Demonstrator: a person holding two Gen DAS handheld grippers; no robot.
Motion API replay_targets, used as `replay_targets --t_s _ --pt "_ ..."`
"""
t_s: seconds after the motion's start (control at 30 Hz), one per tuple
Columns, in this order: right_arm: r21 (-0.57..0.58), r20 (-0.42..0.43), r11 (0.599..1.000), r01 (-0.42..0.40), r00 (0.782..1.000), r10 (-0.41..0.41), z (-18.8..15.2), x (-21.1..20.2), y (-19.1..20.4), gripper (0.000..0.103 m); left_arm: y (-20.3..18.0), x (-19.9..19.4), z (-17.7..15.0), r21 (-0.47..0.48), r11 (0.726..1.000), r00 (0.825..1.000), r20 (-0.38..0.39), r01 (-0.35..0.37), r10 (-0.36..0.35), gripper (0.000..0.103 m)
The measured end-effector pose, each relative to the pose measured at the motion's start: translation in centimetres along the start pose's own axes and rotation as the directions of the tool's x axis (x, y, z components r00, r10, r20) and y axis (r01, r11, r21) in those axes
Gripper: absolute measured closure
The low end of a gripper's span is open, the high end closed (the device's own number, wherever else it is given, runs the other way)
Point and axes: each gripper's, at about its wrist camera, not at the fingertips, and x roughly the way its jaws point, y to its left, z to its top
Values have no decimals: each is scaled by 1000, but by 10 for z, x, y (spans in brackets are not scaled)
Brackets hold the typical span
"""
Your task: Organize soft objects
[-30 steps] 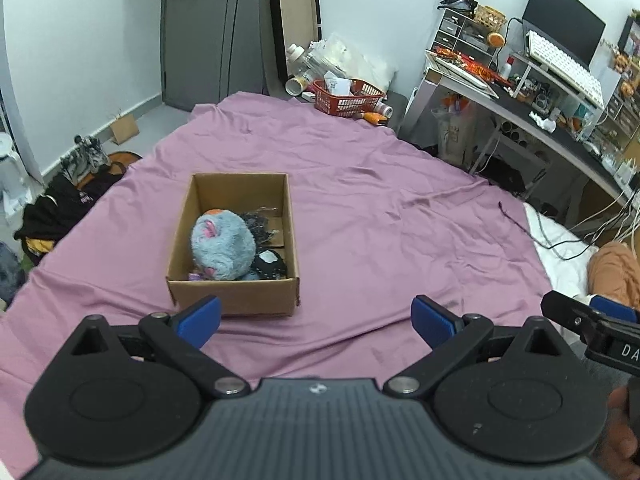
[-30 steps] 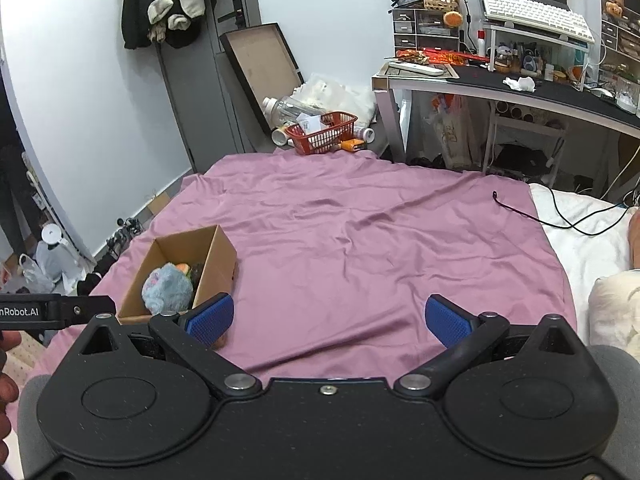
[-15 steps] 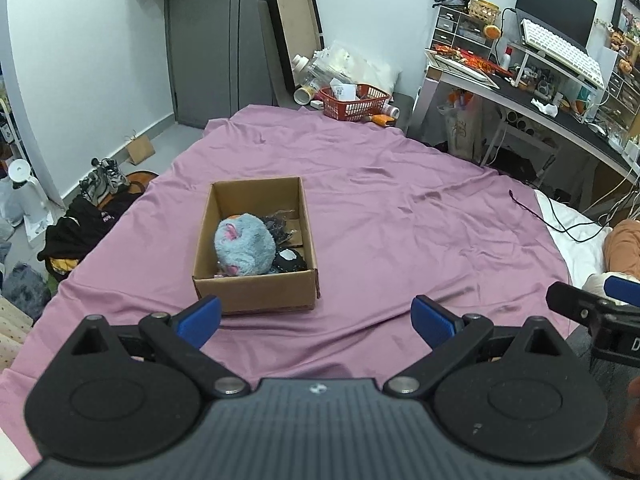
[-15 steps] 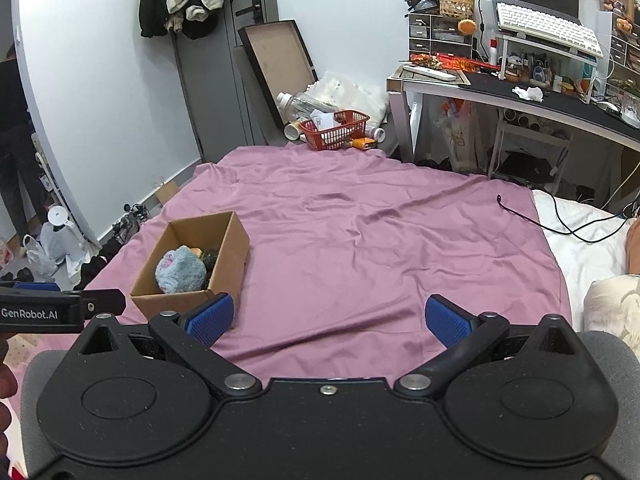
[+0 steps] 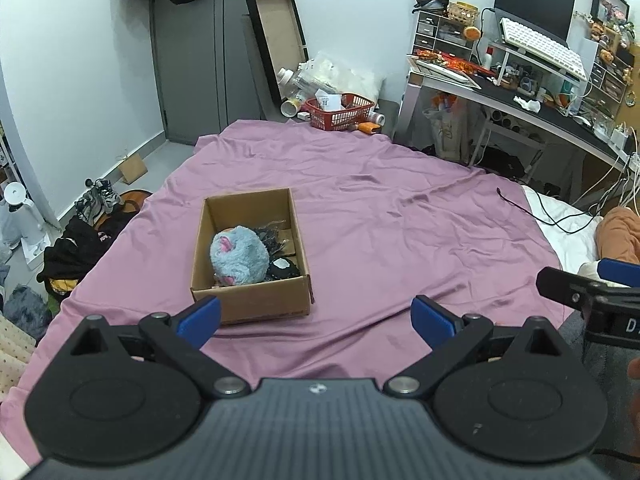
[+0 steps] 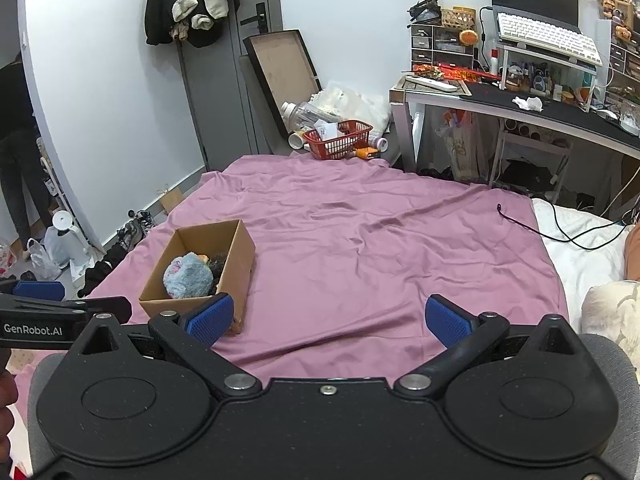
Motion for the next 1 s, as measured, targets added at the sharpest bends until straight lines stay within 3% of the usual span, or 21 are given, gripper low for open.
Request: replay_targets --t_s 1.0 --pt "7 -12 1000 15 1000 -15 -3 -1 0 0 1 -1 -2 -4 1000 1000 -2 4 -4 3"
